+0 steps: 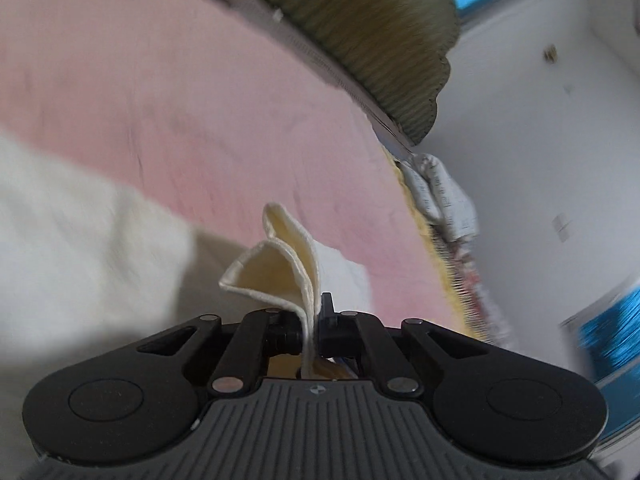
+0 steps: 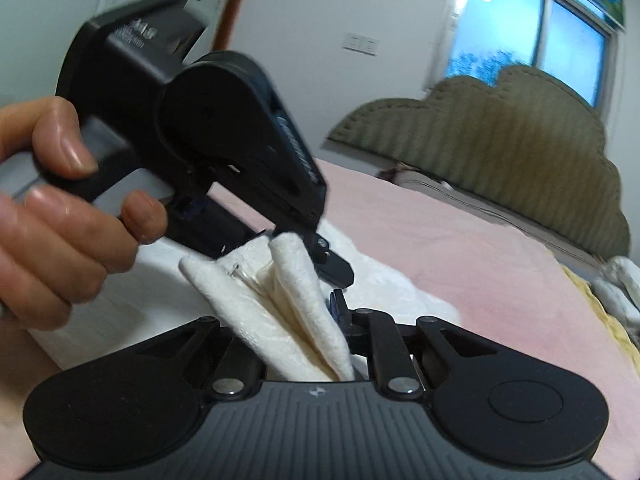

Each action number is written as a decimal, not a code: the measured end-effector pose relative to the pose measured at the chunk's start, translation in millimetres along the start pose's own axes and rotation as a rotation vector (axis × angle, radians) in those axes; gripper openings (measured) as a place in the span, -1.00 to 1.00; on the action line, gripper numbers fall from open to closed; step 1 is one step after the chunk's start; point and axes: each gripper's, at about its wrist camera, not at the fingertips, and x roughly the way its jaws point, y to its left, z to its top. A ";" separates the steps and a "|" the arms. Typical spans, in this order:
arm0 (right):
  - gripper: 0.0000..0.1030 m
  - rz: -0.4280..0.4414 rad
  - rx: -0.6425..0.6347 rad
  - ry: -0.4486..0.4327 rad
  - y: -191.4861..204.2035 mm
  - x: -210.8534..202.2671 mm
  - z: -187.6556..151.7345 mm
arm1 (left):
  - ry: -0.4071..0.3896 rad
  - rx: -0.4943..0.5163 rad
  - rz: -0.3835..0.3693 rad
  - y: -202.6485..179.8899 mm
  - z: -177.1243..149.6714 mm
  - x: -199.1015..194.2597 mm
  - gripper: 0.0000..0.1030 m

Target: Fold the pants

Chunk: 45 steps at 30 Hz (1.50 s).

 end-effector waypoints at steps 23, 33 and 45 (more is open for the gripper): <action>-0.63 0.287 -0.223 0.072 146.9 49.3 44.0 | -0.128 0.313 0.473 65.2 -13.6 -86.1 -0.56; -0.45 0.537 0.049 0.121 57.1 -14.0 58.0 | -0.208 0.466 0.652 51.1 -12.6 -102.5 -0.10; -0.44 0.254 0.172 0.238 18.1 34.9 40.2 | -0.220 0.554 0.614 9.6 -11.3 -84.2 -0.10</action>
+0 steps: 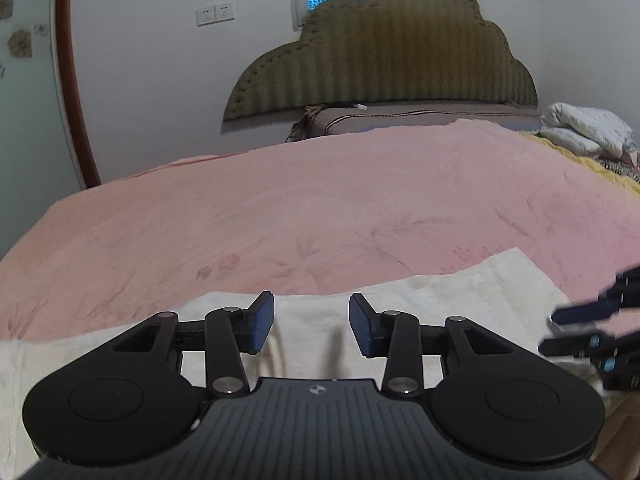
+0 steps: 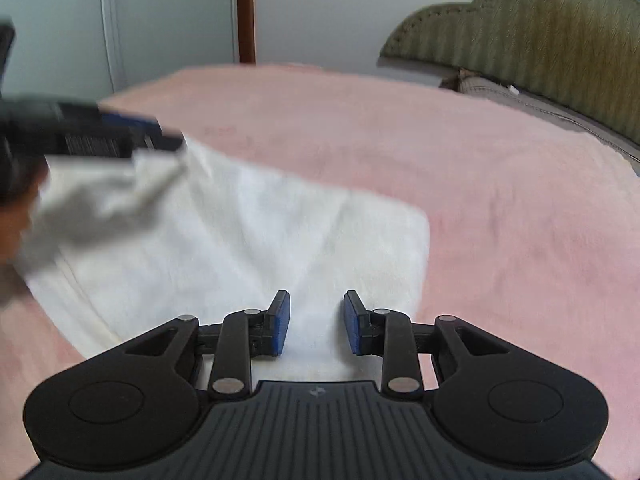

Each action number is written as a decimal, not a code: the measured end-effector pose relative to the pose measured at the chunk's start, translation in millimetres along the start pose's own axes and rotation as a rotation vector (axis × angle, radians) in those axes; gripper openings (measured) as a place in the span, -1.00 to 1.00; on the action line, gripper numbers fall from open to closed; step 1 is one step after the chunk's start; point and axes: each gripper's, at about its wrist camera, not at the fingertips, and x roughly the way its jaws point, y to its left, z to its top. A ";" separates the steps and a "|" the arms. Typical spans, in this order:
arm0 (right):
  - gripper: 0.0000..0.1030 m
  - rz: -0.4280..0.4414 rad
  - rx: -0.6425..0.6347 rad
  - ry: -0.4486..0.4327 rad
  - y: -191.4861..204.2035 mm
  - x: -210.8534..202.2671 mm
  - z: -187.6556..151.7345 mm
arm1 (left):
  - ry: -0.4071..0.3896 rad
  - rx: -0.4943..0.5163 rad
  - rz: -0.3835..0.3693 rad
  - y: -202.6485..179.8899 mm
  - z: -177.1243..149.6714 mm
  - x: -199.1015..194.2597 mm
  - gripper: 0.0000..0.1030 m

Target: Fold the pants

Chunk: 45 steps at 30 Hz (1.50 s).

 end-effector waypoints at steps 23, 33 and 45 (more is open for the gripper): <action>-0.23 0.006 -0.018 -0.005 10.3 -28.2 -25.2 | 0.123 -0.023 -0.065 -0.8 -38.6 -1.7 0.11; -0.15 -0.125 -0.023 -0.061 13.0 -66.9 -47.2 | 0.094 -0.063 -0.042 8.2 -37.7 -13.2 0.22; -0.15 -0.281 -0.310 -0.036 53.7 -59.1 -74.1 | 0.122 -0.042 -0.027 -6.4 -42.2 -8.1 0.23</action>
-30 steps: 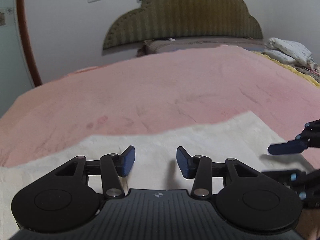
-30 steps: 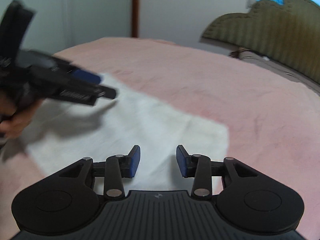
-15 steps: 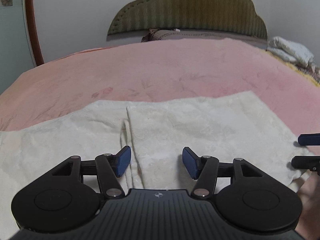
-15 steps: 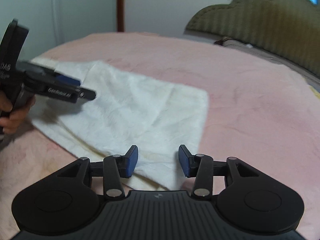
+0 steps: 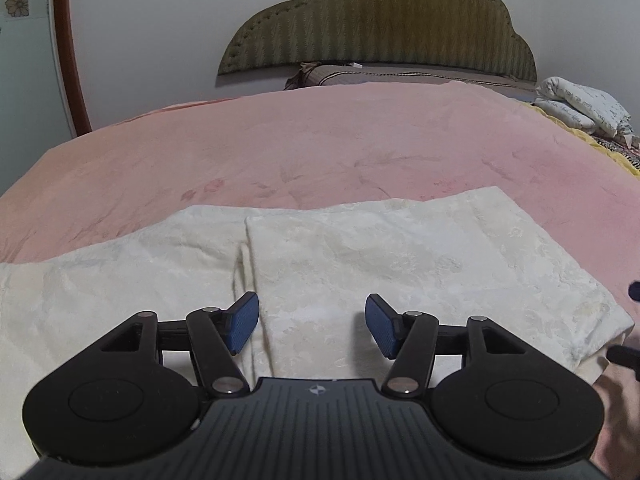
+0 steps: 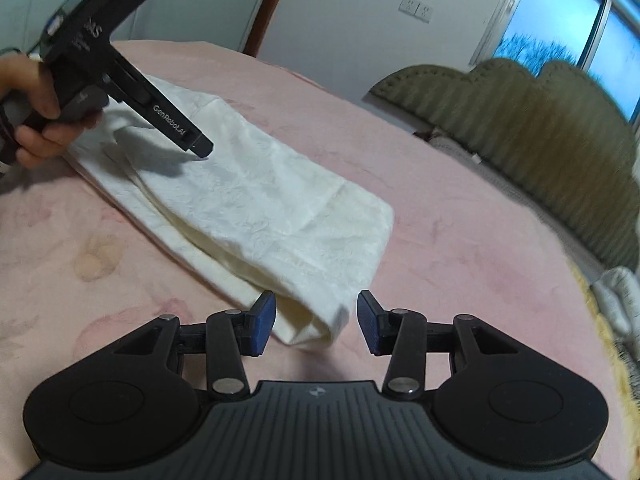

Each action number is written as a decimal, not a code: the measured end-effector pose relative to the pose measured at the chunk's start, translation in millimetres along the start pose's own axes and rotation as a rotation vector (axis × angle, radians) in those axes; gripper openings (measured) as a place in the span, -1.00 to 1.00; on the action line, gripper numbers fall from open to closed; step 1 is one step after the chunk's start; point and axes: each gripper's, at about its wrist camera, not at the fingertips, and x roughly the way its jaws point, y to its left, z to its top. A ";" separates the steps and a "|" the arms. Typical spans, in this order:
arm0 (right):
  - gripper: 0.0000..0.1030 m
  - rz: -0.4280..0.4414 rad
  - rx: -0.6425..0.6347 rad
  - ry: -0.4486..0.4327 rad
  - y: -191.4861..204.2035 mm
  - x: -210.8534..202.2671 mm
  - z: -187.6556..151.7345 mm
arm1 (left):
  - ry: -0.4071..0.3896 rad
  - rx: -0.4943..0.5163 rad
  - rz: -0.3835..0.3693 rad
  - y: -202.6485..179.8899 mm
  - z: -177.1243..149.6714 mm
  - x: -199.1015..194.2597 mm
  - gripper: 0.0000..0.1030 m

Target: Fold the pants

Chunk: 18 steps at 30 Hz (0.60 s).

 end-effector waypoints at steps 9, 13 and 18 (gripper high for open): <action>0.42 -0.112 0.098 0.078 -20.3 6.6 -14.7 | 0.018 0.034 0.031 -3.5 -4.3 11.9 0.35; 0.40 -0.007 0.185 0.046 -48.6 -17.1 -5.1 | -0.005 -0.015 0.033 3.1 0.3 2.6 0.31; -0.14 0.112 0.323 -0.103 -59.1 -5.2 18.8 | -0.108 -0.017 0.037 2.1 22.8 -8.2 0.31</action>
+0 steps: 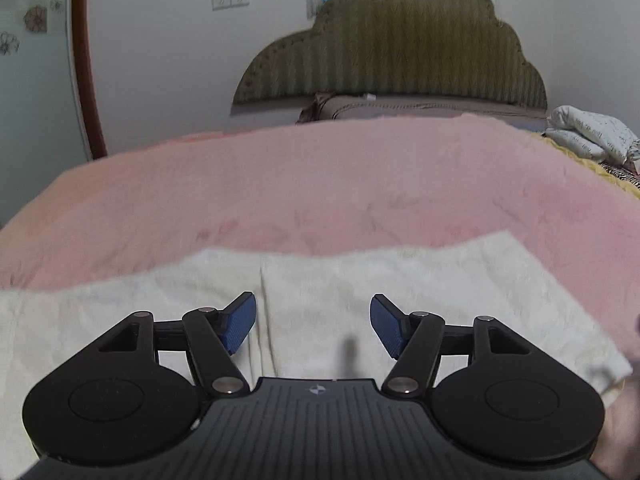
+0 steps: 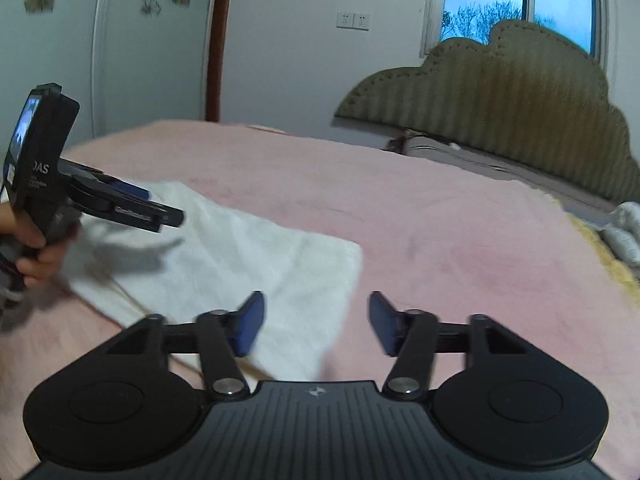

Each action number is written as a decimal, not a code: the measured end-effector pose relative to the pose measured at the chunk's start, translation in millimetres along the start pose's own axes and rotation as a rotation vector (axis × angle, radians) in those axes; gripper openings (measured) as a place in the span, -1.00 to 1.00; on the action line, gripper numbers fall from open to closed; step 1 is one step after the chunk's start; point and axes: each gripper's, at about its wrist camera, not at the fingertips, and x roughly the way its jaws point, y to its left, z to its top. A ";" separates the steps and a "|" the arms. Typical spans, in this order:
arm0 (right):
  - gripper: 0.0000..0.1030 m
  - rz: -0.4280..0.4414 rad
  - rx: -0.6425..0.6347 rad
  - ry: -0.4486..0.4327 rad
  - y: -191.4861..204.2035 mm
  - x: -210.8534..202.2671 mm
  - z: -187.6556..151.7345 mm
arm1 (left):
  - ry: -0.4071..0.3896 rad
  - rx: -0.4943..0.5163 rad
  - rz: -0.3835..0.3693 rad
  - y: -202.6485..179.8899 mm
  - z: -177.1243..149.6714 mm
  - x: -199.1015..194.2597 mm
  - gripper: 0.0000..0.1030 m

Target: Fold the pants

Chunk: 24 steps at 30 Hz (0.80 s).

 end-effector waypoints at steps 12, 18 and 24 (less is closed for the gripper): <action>-0.22 0.084 0.044 0.074 26.1 45.1 -9.8 | 0.043 0.021 -0.043 0.1 13.6 33.1 0.22; -0.21 0.050 0.021 0.138 34.6 60.7 -10.8 | 0.101 0.082 0.025 2.7 -16.8 24.9 0.34; -0.21 0.217 -0.001 0.050 74.6 65.2 20.5 | 0.104 -0.114 0.087 69.3 -32.1 -6.8 0.40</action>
